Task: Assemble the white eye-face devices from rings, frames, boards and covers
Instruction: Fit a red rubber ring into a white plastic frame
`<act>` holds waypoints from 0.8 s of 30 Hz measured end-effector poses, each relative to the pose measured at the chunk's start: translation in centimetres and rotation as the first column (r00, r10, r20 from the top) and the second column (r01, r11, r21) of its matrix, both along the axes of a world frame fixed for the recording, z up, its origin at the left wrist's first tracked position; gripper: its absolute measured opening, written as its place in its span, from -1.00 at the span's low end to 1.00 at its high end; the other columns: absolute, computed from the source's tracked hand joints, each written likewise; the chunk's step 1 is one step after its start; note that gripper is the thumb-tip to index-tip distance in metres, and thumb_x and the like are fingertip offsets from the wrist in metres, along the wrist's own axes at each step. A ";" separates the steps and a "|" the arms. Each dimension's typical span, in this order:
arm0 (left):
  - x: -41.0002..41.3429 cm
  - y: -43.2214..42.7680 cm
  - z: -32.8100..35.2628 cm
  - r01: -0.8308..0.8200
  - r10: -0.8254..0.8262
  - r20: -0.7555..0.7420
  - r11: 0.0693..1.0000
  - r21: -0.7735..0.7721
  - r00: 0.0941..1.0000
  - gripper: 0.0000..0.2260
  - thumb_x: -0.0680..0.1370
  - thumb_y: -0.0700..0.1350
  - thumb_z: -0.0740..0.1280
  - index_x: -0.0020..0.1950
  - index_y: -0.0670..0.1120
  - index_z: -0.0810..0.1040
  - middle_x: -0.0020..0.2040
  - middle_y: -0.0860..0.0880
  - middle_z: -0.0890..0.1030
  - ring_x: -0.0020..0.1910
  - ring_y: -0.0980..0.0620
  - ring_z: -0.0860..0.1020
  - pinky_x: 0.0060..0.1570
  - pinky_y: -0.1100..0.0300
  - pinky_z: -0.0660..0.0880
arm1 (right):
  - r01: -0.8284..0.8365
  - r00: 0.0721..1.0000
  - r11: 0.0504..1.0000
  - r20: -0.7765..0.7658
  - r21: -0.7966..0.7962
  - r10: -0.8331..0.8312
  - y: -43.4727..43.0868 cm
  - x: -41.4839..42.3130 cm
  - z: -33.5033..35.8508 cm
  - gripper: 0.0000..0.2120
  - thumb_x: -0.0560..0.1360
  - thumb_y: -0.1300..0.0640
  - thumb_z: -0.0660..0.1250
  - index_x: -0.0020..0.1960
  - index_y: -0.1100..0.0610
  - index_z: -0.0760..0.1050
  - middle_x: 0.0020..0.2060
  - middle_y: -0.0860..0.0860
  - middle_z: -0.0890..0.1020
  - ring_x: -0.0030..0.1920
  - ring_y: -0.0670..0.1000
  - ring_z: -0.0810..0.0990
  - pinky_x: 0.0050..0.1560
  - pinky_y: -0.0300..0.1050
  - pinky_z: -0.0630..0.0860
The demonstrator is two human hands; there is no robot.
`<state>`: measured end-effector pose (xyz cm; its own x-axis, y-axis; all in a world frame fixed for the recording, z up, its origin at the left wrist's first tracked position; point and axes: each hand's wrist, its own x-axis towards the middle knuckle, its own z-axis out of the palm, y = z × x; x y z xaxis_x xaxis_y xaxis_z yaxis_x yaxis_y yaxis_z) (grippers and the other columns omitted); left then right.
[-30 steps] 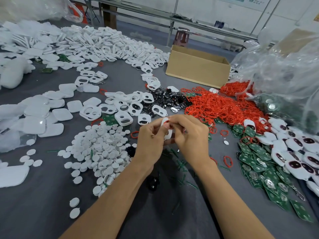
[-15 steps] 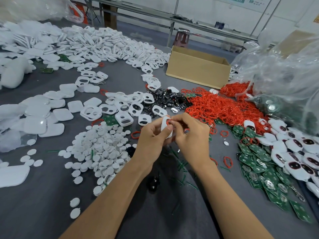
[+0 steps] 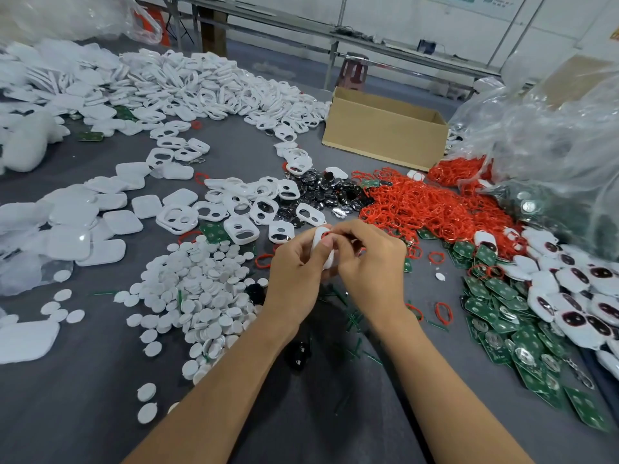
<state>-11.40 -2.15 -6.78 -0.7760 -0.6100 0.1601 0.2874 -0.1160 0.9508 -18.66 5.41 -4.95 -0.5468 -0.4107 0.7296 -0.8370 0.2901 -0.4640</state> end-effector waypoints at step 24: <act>-0.2 -0.6 -0.1 -0.107 0.104 0.037 0.986 0.129 0.994 -0.73 0.66 -0.17 0.21 -0.11 -0.05 0.68 -0.22 0.05 0.70 -0.15 0.08 0.67 -0.22 0.24 0.60 | -0.180 0.836 0.972 0.497 -0.153 0.233 -0.3 -0.2 0.6 -0.88 0.48 0.26 0.40 -0.07 0.12 0.70 -0.14 -0.09 0.70 -0.08 -0.10 0.67 -0.04 -0.08 0.57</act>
